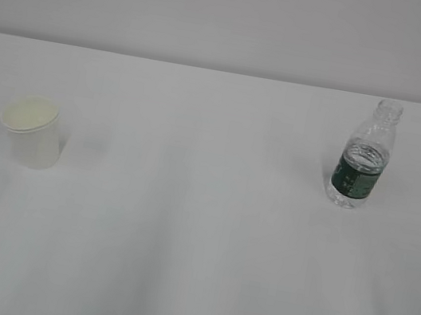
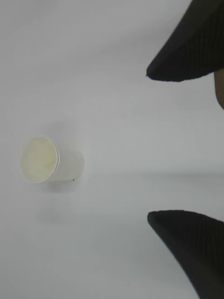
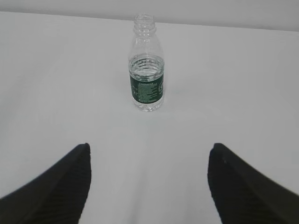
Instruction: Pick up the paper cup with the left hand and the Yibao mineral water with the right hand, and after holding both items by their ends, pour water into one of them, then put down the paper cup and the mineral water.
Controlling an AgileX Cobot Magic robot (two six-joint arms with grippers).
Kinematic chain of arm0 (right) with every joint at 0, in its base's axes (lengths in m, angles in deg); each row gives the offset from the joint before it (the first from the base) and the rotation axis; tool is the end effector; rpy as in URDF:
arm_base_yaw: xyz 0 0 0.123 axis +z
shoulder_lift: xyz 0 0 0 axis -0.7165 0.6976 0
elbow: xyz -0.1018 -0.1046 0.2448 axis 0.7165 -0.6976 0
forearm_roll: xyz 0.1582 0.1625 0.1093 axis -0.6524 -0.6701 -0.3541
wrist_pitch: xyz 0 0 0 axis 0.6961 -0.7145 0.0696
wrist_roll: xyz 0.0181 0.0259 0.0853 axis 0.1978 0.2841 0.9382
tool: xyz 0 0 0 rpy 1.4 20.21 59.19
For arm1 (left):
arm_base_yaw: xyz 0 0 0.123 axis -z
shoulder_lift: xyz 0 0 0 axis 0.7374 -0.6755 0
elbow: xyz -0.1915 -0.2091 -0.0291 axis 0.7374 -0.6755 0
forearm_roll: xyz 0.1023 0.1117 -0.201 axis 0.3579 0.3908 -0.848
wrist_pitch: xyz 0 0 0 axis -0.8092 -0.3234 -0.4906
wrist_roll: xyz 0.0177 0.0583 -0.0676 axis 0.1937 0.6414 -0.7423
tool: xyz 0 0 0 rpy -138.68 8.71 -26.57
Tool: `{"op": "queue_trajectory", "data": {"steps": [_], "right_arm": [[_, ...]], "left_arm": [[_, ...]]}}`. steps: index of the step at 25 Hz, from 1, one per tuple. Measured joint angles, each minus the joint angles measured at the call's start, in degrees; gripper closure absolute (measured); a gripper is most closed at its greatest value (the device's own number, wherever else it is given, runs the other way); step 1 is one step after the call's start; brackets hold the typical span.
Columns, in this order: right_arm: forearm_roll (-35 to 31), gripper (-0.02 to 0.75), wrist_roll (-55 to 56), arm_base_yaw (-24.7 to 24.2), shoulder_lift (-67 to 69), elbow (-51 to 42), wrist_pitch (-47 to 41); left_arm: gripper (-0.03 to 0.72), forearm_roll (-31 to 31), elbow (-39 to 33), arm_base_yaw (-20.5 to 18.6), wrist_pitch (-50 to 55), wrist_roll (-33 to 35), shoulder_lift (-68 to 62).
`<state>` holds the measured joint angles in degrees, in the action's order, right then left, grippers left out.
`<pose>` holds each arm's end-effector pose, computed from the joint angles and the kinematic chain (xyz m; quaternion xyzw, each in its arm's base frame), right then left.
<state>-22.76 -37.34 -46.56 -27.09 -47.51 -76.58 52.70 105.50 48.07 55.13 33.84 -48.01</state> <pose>0.0905 0.0119 0.2586 -0.0726 0.8422 0.0329 0.5332 0.1117 -0.0153 0.2806 -0.0241 0.8902 -0.1039 0.4429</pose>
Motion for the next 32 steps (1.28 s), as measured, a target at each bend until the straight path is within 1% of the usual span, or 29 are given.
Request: {"op": "queue_trajectory", "data": {"steps": [4,7,10,13,16,22,24,28,32], "right_arm": [[-3.9,0.147,-4.0,0.1,0.6,-0.5,1.8],[-4.7,0.147,-5.4,1.0,1.4,-0.5,2.7],[-6.5,0.147,-7.1,2.5,4.0,-0.8,4.6],[-8.6,0.147,-7.4,2.5,6.7,-0.8,5.5],[-9.5,0.146,-7.7,2.5,9.5,-0.8,6.0],[-10.5,0.146,-8.2,2.5,14.8,-0.8,11.4],[-10.6,0.146,-9.4,2.5,16.6,-0.8,12.7],[-11.0,0.146,-10.1,2.5,21.7,-0.8,14.7],[-11.2,0.146,-10.5,4.9,25.8,-0.4,18.5]], "left_arm": [[0.078,-1.7,-2.5,0.0,-3.7,0.1,0.0],[0.081,-2.3,-4.5,0.0,-6.6,0.6,-0.1],[0.081,-2.5,-5.1,0.1,-9.1,1.1,-1.1],[0.085,-2.6,-5.1,0.9,-12.3,2.9,-4.1],[0.089,-2.7,-5.1,4.0,-16.0,3.5,-8.6],[0.095,-3.0,-5.1,12.9,-24.7,3.7,-18.4],[0.095,-3.1,-5.1,14.1,-27.7,3.8,-21.2],[0.096,-3.2,-5.1,14.4,-34.1,3.8,-27.5],[0.097,-3.2,-5.1,14.4,-39.4,3.8,-33.5]]}}
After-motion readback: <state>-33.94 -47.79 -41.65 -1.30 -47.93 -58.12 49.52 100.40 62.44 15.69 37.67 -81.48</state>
